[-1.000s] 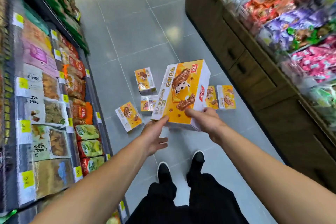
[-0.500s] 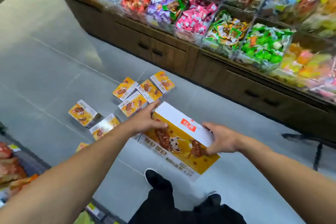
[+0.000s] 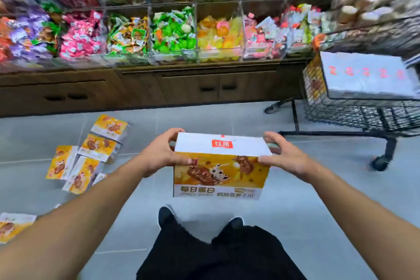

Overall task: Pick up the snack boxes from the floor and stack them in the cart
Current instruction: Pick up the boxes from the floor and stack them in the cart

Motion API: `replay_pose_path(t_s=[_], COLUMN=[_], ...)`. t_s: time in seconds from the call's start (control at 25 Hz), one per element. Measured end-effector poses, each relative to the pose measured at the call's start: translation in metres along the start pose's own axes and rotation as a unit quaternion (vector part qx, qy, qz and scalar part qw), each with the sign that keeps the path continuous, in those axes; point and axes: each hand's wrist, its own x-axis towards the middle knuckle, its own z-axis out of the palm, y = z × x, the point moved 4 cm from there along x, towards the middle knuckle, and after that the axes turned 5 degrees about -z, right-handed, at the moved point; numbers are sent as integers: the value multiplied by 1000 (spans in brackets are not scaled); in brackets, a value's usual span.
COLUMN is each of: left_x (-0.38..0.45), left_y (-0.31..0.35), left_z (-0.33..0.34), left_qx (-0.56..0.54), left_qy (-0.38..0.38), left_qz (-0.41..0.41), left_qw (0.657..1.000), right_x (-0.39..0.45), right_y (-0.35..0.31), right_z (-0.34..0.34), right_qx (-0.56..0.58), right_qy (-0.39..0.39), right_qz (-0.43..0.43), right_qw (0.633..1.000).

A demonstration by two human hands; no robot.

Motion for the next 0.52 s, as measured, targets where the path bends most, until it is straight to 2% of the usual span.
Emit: replay_pose_path(t_s=[0.08, 0.16, 0.36, 0.52], left_x=[29, 61, 158, 238], left_y=[40, 86, 200, 291], left_z=[47, 92, 192, 254], left_qx=[-14, -16, 23, 59], left_qy=[-38, -73, -137, -154], left_qz=[-7, 0, 51, 99], left_qw=[999, 997, 989, 981], right_x=[-21, -36, -47, -36], right_y=[32, 52, 72, 69], right_z=[-54, -102, -240, -356], right_qx=[157, 235, 234, 205], right_qy=[42, 66, 182, 246], right_qz=[22, 19, -5, -24], right_qw=[987, 970, 955, 947])
